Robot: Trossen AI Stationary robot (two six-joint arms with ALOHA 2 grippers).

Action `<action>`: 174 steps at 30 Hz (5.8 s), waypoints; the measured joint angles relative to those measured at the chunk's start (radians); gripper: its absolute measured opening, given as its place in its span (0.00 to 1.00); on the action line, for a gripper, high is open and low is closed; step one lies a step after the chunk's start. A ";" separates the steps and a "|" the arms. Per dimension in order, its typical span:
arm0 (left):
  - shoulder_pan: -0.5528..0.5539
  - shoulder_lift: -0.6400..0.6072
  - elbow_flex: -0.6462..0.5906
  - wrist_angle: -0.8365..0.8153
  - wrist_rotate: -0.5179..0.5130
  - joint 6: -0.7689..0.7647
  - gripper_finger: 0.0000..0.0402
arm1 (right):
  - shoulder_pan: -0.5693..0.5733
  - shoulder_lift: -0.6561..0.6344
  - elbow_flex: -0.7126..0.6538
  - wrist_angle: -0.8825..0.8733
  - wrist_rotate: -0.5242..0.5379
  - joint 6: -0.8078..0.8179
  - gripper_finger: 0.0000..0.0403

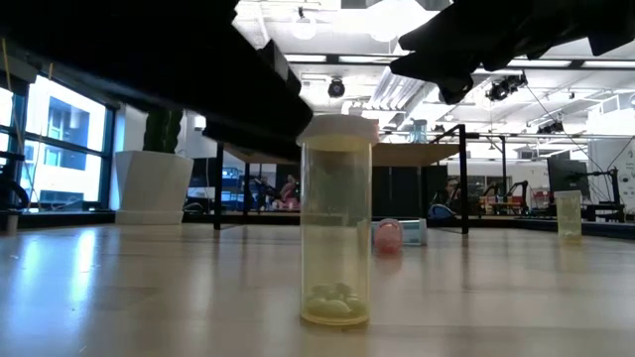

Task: Pick and place medicine bottles onto shelf by color
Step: Put the yellow pill bottle on the shelf aligned with the other yellow pill bottle

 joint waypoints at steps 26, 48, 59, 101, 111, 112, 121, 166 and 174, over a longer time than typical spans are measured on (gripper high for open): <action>0.009 0.076 0.071 0.003 -0.025 0.013 0.53 | 0.000 0.000 0.000 0.005 0.000 0.000 0.39; 0.034 0.061 0.071 -0.029 -0.026 0.036 0.28 | 0.000 0.000 0.000 0.005 -0.003 0.000 0.39; 0.107 -0.066 0.071 -0.148 -0.019 0.111 0.29 | 0.000 -0.088 0.000 0.013 -0.008 -0.025 0.39; 0.955 -0.498 0.195 -0.492 0.099 0.399 0.29 | -0.050 -0.319 0.000 -0.198 0.098 -0.104 0.39; 0.957 -0.361 0.194 -0.504 0.106 0.376 0.29 | -0.054 -0.319 0.000 -0.201 0.098 -0.104 0.39; 0.957 -0.352 0.194 -0.508 0.104 0.376 0.29 | -0.054 -0.319 0.000 -0.201 0.098 -0.104 0.39; 0.973 -0.304 0.194 -0.493 0.079 0.364 0.29 | -0.054 -0.319 0.000 -0.201 0.098 -0.104 0.39; 0.996 -0.289 0.193 -0.531 0.059 0.298 0.29 | -0.054 -0.318 0.000 -0.201 0.097 -0.093 0.39; 0.996 -0.289 0.193 -0.530 0.059 0.297 0.29 | -0.054 -0.318 0.000 -0.201 0.097 -0.093 0.39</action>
